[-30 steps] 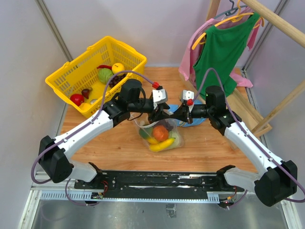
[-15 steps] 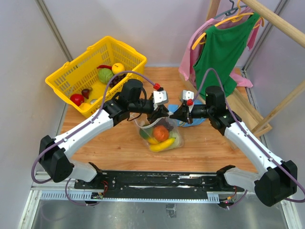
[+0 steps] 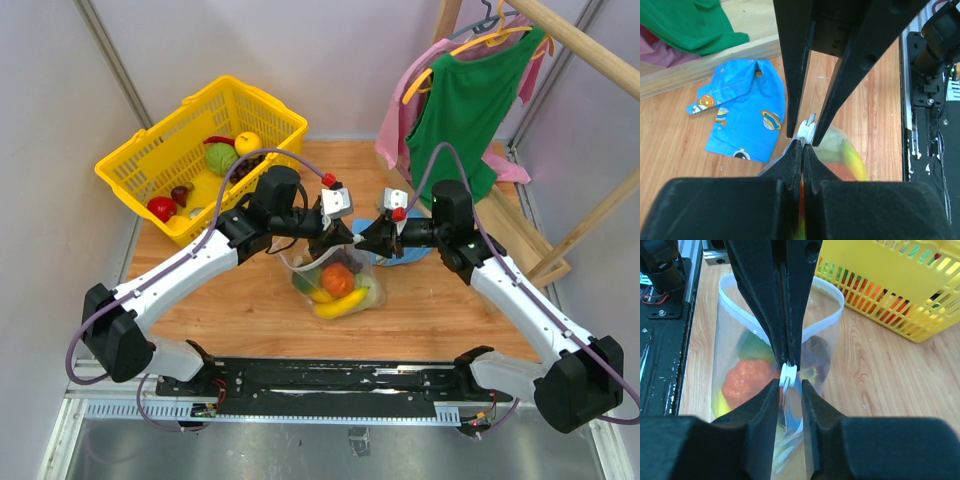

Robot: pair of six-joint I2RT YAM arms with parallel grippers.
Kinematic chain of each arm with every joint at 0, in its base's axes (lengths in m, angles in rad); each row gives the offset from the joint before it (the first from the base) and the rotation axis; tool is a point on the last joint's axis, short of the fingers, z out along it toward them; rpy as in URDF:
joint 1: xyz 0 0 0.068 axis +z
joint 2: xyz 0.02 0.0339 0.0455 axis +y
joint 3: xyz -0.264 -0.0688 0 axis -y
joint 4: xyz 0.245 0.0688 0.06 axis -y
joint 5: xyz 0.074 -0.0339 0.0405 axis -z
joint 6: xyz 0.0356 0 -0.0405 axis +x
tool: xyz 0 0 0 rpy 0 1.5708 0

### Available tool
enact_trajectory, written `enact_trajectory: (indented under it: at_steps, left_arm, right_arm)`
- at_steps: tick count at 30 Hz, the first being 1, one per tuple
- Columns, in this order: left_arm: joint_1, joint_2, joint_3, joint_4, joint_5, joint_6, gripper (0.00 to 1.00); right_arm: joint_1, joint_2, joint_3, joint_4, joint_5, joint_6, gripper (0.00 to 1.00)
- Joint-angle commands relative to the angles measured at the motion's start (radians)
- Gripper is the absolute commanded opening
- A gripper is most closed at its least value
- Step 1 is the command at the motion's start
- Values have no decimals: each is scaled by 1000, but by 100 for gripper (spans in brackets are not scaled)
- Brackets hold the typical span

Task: Place the food in the zip-top bag and seal the zipper
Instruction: Zip the zipper food storage bag at the center of the board.

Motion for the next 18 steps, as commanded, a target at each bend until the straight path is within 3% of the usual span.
enact_trajectory:
  at_steps: [1,5,9,15,18]
  left_arm:
    - [-8,-33,3,68,1,-53,0]
    - [-8,-35,0,76,-6,-64,0]
    - [-9,-40,-1,85,-4,-73,0]
    - [-14,-45,-15,94,-1,-79,0]
    - [-16,-52,-19,96,-5,-78,0]
  right_arm:
    - [14,-16,-47,105,12,42,33]
    - [21,-13,-96,186,7,90,42]
    - [31,7,-112,217,8,102,42]
    - [34,38,-116,317,-12,164,32]
    - [37,50,-108,327,-21,171,16]
